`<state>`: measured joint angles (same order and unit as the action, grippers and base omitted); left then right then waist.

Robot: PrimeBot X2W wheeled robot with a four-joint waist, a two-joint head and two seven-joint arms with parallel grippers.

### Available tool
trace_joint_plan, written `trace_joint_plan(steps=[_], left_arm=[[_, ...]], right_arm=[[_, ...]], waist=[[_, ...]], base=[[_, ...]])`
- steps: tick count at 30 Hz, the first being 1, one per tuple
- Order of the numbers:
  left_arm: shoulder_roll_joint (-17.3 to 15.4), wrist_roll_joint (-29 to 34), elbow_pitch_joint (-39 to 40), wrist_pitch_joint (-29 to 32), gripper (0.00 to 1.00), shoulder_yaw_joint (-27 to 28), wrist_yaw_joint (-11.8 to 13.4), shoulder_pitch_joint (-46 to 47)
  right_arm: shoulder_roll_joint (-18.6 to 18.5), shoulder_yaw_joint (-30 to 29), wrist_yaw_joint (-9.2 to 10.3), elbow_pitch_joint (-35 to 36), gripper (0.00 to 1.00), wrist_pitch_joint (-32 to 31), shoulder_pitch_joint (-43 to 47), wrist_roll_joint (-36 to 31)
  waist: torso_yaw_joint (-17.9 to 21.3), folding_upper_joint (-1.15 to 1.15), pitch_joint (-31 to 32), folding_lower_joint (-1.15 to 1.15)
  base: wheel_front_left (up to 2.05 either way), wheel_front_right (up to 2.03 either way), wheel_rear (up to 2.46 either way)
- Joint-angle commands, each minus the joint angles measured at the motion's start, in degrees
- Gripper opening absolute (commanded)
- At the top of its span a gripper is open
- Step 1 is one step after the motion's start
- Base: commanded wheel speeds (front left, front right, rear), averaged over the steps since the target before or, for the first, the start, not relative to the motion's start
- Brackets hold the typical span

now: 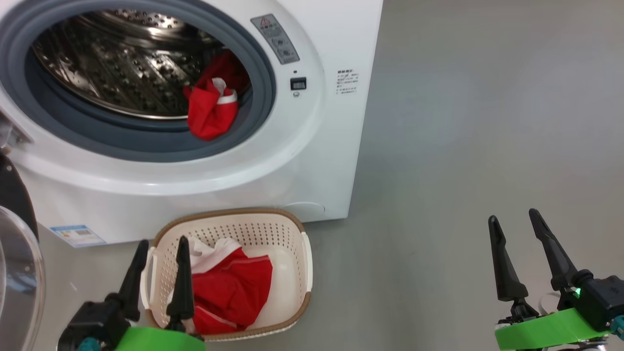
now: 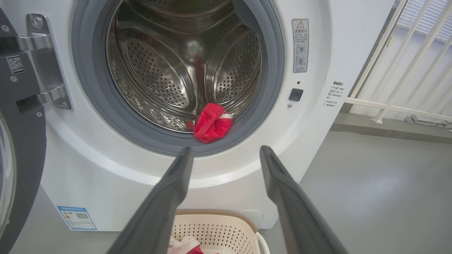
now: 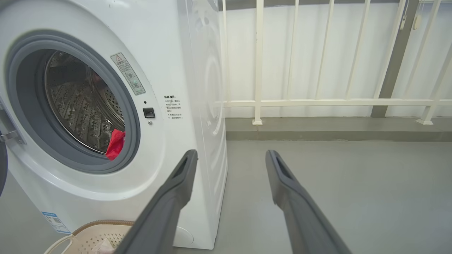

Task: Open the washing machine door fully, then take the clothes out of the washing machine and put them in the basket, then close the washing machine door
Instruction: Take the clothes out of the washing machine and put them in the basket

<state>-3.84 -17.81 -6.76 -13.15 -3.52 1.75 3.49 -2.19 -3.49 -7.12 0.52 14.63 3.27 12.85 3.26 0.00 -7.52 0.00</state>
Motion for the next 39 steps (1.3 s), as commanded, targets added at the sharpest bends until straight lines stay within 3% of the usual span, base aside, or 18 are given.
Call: trace_joint_plan(steps=[1, 19, 39], left_arm=[[-0.8, -0.2, 1.5, -0.4, 1.00, 1.6, 0.4, 2.6], [-0.8, -1.6, 0.0, -1.4, 1.00, 2.2, 0.9, 14.3], [-5.9, -2.4, -14.5, -1.3, 1.00, 4.4, 0.1, 37.9]], right_arm=[[-0.7, 1.3, -0.36, 1.8, 1.00, 0.4, -2.2, -0.9], [-0.7, 3.0, -0.36, 3.5, 1.00, 0.4, -7.3, -0.8], [-0.7, 5.3, -0.36, 3.9, 1.00, 0.4, -13.0, -0.6]], waist=[[-0.2, 0.00, -1.6, 0.00], [-0.1, 0.00, -11.9, 0.00], [1.9, 0.00, -21.4, 0.00]], base=[[0.00, 0.00, 0.00], [0.00, 0.00, 0.00], [0.00, 0.00, 0.00]])
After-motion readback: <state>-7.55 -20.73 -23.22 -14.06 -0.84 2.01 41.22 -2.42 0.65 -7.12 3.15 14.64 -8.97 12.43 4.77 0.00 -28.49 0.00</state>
